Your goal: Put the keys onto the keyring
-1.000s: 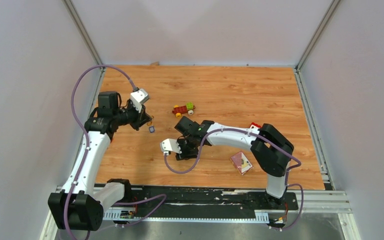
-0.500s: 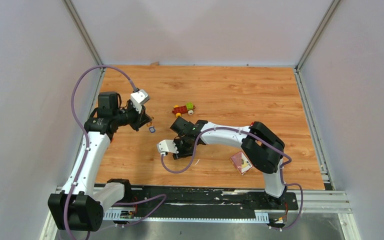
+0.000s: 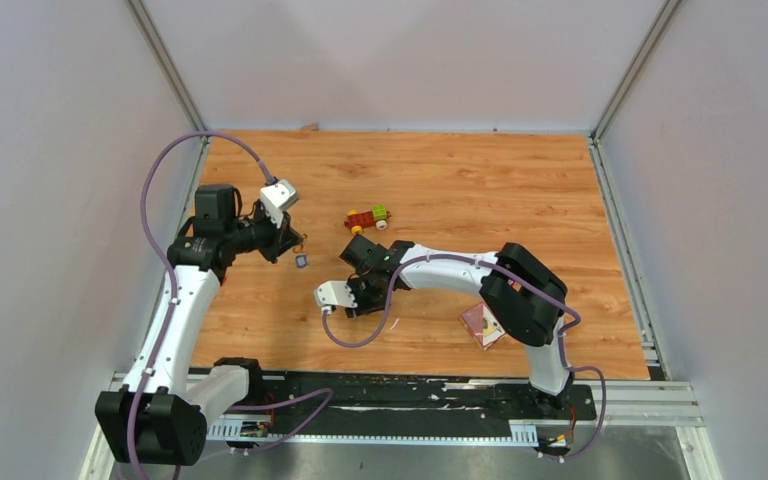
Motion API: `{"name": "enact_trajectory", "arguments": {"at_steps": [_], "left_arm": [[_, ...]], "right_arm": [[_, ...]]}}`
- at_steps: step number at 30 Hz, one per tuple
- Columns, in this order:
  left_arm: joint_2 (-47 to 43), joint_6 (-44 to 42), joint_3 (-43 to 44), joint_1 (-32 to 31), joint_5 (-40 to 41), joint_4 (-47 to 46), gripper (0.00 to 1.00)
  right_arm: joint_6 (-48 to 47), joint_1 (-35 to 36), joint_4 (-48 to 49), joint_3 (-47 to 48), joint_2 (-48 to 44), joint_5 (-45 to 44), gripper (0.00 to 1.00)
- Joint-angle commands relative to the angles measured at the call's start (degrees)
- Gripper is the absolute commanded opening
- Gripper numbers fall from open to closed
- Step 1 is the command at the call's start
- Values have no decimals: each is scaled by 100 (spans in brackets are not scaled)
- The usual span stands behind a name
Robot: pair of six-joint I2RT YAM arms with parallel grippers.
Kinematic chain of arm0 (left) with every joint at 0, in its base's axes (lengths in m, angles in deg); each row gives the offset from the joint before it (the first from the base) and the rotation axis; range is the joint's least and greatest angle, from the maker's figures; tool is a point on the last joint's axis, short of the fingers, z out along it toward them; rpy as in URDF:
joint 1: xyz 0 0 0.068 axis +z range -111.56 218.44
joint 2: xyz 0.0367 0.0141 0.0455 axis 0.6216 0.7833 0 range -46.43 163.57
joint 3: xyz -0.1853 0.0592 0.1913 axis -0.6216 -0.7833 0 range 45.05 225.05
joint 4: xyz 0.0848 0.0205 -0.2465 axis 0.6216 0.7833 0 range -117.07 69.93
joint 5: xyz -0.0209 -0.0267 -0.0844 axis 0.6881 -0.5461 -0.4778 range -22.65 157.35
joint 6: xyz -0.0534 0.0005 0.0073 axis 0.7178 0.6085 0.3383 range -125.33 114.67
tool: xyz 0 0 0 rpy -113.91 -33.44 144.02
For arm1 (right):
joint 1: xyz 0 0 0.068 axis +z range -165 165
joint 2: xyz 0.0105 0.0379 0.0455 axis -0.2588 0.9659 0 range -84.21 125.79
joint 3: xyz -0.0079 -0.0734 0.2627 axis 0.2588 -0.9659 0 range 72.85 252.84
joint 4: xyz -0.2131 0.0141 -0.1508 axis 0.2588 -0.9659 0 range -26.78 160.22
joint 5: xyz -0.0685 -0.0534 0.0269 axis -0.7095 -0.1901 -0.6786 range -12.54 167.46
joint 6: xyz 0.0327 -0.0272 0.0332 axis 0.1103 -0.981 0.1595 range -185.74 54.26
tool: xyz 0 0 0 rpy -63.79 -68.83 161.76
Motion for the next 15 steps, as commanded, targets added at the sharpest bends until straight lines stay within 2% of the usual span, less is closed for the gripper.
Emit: {"name": "enact_trajectory", "arguments": {"at_steps": [1, 10, 15], "left_arm": [[-117, -118, 10, 46, -96, -15, 0], [-117, -166, -38, 44, -105, 12, 0], [-111, -185, -47, 45, -106, 6, 0]], "right_arm": [[-115, 44, 38, 124, 110, -60, 25], [-70, 43, -36, 244, 107, -17, 5], [51, 8, -75, 264, 16, 93, 0]]}}
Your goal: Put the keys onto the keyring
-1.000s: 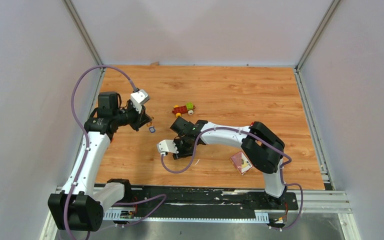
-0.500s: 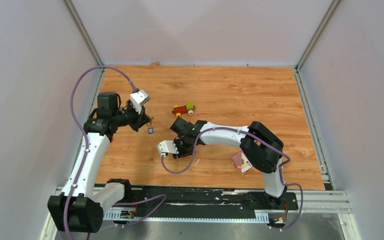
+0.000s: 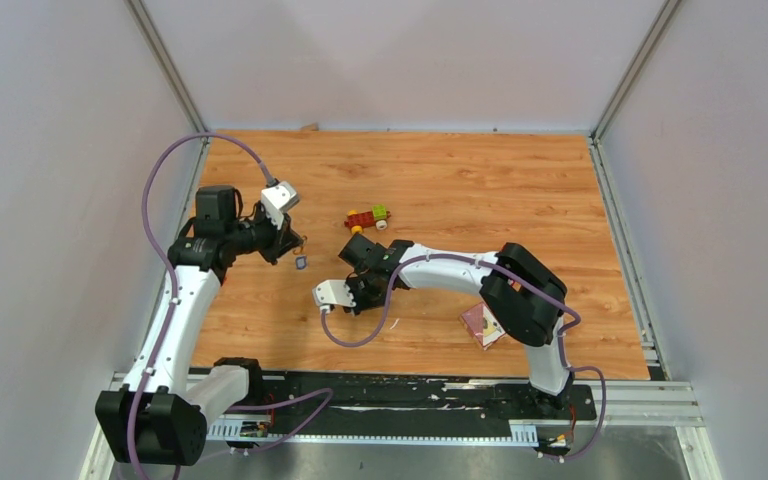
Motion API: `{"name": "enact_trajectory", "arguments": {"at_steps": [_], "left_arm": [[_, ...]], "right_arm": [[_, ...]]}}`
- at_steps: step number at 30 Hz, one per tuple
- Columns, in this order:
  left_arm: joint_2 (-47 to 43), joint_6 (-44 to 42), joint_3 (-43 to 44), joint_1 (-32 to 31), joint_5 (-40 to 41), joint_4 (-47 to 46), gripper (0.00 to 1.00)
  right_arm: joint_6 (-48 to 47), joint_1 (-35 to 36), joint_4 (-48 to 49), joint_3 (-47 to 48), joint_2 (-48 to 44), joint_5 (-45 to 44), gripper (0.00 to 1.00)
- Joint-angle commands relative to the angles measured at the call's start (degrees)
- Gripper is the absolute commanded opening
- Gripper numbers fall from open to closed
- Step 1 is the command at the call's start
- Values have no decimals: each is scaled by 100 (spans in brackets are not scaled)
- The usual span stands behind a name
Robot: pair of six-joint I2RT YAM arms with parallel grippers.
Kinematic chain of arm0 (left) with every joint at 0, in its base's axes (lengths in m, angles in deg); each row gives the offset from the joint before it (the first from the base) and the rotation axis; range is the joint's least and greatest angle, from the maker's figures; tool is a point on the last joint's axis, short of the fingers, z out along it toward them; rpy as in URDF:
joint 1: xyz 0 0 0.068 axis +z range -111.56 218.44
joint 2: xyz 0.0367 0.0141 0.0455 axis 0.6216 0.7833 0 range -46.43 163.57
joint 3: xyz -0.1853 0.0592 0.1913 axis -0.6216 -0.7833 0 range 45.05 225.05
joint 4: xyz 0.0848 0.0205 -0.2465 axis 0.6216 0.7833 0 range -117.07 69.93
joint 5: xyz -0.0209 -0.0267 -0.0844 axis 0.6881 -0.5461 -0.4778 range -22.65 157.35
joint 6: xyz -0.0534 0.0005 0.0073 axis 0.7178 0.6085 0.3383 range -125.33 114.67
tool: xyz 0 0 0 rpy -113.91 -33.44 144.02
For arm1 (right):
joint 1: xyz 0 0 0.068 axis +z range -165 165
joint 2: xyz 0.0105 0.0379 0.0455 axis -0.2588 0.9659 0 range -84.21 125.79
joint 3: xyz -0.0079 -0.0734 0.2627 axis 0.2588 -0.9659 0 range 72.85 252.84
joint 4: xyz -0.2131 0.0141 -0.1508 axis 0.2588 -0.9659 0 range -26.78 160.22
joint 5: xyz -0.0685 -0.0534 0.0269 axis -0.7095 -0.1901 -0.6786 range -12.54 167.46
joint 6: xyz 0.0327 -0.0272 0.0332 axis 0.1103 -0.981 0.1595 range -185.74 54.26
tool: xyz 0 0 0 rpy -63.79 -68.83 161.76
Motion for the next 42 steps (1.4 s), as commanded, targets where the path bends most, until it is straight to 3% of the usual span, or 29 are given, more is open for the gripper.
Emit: {"name": "enact_trajectory", "arguments": {"at_steps": [1, 12, 23, 35, 42], "left_arm": [[-95, -146, -5, 44, -106, -4, 0], [33, -200, -42, 49, -533, 15, 0], [62, -204, -190, -374, -1018, -334, 0], [27, -539, 162, -1479, -1760, -727, 0], [341, 499, 716, -1969, -1694, -1145, 0]], "right_arm": [[113, -12, -73, 188, -25, 140, 0], [658, -360, -222, -18, -794, 816, 0], [1280, -1386, -359, -203, -2026, 2940, 0], [1838, -1679, 24, -544, -3445, 3264, 0], [1728, -1850, 112, -703, -4221, 2939, 0]]}}
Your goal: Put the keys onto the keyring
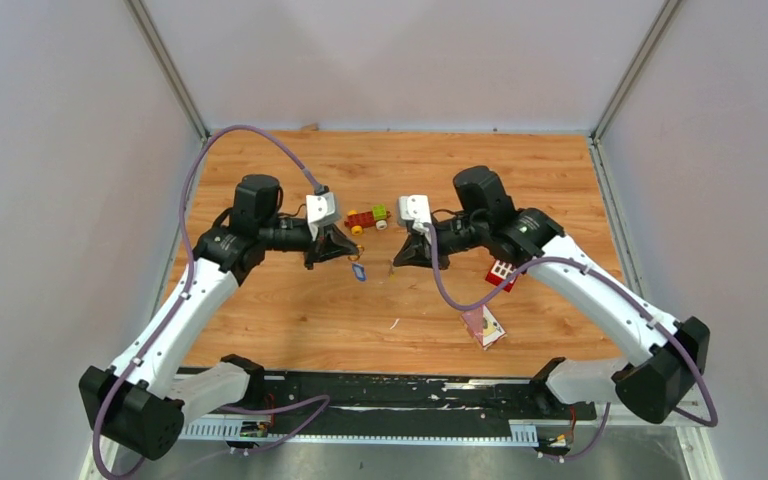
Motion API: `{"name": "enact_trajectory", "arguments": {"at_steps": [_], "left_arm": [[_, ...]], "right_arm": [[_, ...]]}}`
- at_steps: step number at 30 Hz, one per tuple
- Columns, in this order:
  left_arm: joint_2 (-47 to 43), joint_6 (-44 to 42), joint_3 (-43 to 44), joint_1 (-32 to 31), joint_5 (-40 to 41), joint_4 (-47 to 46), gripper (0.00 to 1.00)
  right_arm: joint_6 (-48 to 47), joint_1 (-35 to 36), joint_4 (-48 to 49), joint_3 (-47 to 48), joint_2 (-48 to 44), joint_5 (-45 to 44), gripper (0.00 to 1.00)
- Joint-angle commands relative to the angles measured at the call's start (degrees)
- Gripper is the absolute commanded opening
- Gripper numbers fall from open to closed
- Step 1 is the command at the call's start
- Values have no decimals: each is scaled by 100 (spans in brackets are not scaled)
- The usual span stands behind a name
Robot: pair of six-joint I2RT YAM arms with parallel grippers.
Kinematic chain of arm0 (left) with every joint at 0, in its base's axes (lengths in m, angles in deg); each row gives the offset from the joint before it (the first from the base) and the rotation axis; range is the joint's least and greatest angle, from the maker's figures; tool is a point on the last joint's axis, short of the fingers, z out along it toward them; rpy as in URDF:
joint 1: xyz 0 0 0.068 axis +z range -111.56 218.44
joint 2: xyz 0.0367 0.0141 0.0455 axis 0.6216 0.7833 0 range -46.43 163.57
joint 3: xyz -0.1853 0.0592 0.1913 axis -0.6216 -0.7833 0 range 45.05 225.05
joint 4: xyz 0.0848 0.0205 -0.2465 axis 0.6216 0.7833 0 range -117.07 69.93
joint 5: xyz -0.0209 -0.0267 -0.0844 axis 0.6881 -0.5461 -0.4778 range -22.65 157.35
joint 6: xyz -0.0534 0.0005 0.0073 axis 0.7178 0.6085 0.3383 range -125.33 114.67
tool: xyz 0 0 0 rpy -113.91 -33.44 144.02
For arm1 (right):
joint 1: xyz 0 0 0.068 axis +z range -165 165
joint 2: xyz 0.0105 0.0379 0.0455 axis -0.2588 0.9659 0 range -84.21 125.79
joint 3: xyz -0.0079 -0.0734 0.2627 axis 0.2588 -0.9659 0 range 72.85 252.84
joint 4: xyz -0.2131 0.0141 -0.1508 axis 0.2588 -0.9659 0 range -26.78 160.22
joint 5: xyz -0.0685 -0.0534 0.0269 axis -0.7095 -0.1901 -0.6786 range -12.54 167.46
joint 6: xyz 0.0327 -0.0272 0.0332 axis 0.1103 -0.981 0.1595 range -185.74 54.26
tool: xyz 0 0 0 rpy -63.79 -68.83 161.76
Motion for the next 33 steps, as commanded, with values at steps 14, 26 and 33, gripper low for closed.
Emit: {"name": "enact_trajectory", "arguments": {"at_steps": [14, 26, 33], "left_arm": [[487, 3267, 345, -917, -274, -2261, 0], [845, 3060, 1079, -1108, -145, -1342, 0], [1193, 3031, 1436, -1161, -96, -814, 0]], "right_arm": [[-960, 146, 732, -743, -1528, -1896, 0], [-1268, 533, 1003, -1068, -1851, -2555, 0], [-1540, 955, 1215, -1288, -1922, -3167, 0]]}}
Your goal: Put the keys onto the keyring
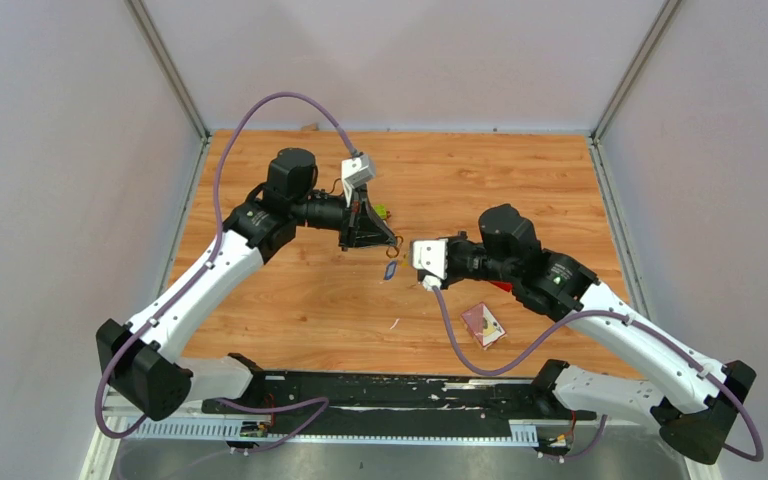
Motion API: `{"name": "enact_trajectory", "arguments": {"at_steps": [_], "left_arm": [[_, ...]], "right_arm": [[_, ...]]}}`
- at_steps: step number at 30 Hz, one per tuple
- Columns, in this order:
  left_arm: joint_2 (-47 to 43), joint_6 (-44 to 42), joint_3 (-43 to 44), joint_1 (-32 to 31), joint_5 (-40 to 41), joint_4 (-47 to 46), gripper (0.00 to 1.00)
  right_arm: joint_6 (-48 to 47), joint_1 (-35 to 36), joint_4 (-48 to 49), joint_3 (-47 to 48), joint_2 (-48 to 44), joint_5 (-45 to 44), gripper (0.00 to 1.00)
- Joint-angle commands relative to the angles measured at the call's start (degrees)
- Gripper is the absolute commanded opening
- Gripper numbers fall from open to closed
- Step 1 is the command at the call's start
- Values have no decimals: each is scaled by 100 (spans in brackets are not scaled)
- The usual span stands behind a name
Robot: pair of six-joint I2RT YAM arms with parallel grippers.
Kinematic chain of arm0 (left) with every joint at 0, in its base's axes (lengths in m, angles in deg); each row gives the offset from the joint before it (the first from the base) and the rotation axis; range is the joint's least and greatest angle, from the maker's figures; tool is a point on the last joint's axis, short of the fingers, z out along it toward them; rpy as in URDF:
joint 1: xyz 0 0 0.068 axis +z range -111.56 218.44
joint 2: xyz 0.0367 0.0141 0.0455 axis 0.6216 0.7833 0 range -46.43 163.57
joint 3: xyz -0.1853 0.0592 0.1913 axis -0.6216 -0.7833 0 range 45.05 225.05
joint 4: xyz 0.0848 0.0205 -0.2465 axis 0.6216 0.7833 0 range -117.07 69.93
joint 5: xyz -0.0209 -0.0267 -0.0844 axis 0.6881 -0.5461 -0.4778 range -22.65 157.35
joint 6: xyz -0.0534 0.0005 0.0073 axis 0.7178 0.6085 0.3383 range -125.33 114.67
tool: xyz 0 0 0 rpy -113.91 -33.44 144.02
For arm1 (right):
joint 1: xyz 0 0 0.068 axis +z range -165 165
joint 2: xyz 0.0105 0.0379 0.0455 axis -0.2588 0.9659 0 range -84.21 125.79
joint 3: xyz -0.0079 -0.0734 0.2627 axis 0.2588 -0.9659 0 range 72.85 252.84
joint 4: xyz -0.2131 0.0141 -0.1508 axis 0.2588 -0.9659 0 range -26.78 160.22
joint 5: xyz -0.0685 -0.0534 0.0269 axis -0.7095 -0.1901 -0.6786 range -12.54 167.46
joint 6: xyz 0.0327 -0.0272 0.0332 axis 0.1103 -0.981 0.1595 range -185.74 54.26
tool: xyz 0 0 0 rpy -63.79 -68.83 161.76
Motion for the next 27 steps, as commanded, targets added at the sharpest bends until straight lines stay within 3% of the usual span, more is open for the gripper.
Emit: {"name": "enact_trajectory", "arguments": {"at_steps": [1, 8, 27], "left_arm": [[99, 15, 182, -30, 31, 284, 0], [-93, -20, -78, -35, 207, 210, 0], [-309, 39, -574, -41, -22, -184, 0]], "right_arm": [[-289, 306, 404, -145, -114, -609, 0], [-493, 657, 680, -378, -165, -1108, 0], [-532, 860, 820, -443, -101, -1262, 0]]}}
